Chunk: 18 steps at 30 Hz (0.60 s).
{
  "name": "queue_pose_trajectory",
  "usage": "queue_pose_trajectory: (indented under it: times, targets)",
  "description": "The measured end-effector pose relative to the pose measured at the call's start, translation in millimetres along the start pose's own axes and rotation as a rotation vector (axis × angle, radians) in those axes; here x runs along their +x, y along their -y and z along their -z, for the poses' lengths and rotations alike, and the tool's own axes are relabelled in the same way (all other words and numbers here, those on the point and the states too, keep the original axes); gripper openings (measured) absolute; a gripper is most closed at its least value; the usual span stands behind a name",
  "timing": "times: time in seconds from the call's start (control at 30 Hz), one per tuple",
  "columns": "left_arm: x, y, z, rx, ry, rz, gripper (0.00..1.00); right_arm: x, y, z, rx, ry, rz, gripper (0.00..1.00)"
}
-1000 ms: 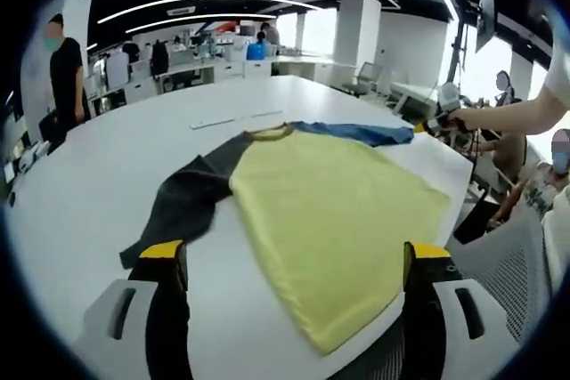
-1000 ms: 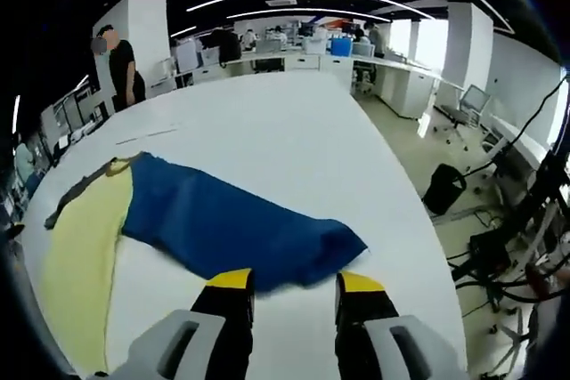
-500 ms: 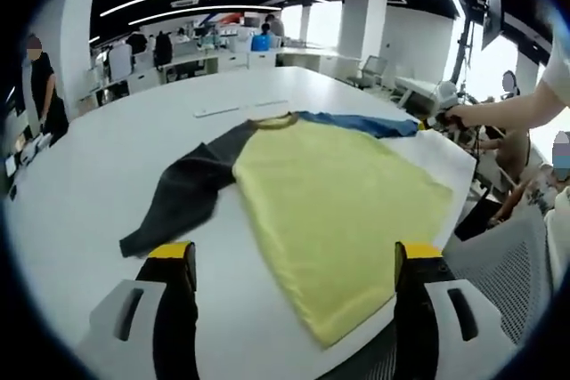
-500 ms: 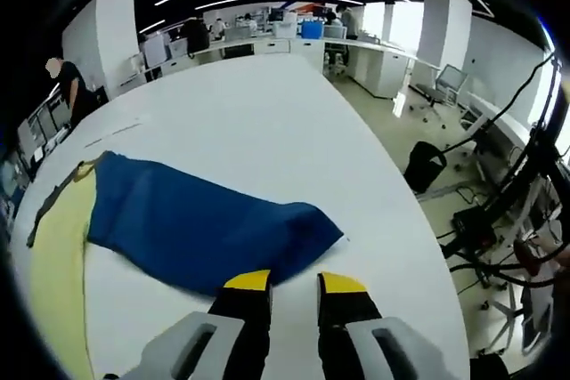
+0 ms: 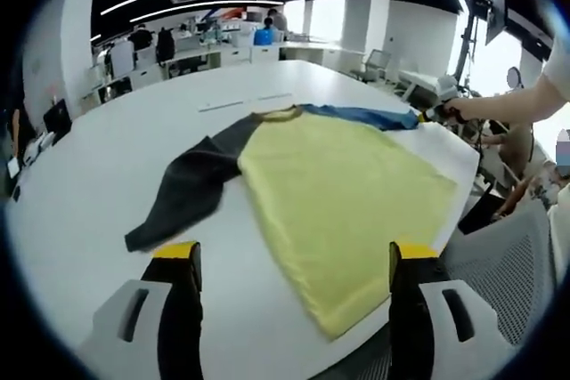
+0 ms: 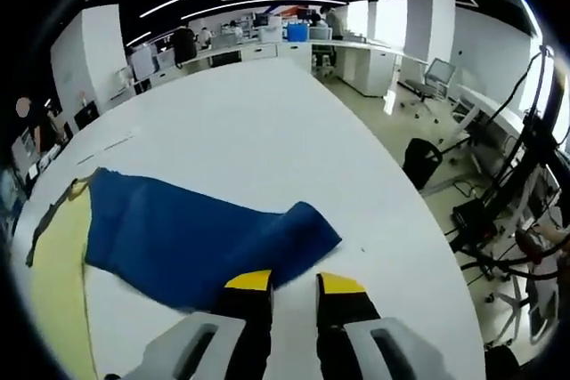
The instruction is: Fold the garment on the visible template until the final outline fits inside the template.
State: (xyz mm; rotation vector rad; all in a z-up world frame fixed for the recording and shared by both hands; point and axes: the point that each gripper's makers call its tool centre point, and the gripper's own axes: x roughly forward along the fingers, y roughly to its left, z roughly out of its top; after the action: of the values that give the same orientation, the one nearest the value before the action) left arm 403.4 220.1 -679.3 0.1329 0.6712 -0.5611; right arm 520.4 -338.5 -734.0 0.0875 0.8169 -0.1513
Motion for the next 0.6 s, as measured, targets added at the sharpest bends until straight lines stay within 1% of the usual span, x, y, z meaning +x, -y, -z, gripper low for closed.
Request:
queue_pose_trajectory:
  times: [0.03,0.07,0.17,0.23,0.3,0.33,0.37,0.4,0.43,0.53,0.6]
  targets:
    - [0.0,0.2,0.1,0.000,-0.001,0.001,0.82,0.0,-1.4,0.0,0.008,-0.004,-0.009,0.04]
    - [0.3,0.8,0.5,-0.001,-0.003,0.004,0.82,17.8,14.2,-6.4,0.020,-0.006,-0.014,0.01]
    - [0.7,1.2,0.6,-0.006,-0.003,0.006,0.80,25.6,24.1,-9.1,0.052,-0.013,-0.012,0.00]
    - [0.5,1.3,-0.4,-0.001,0.000,0.005,0.80,28.7,26.5,-10.2,0.071,-0.016,-0.014,0.00]
    - [0.6,0.7,-0.8,0.004,0.002,0.004,0.80,35.5,34.2,-11.3,0.070,-0.013,-0.015,0.00]
    - [0.7,0.5,-0.8,0.004,0.002,0.003,0.80,35.8,31.6,-10.3,0.086,-0.010,-0.029,0.00]
    - [0.7,0.0,-0.8,0.004,0.002,0.003,0.80,37.1,35.9,-11.4,0.078,-0.008,-0.025,0.00]
    - [0.5,0.1,-1.1,0.005,0.002,0.003,0.79,36.3,34.0,-10.7,0.075,-0.007,-0.024,0.00]
    - [0.3,0.4,-1.9,0.006,0.005,0.004,0.80,37.4,36.5,-12.0,0.074,-0.007,-0.022,0.00]
    - [-0.5,1.2,-5.5,0.010,0.016,0.006,0.80,42.7,40.1,-12.5,0.032,-0.019,-0.019,0.00]
    - [-0.8,1.1,-6.1,0.012,0.017,0.007,0.80,41.4,41.5,-11.8,0.010,-0.026,-0.024,0.00]
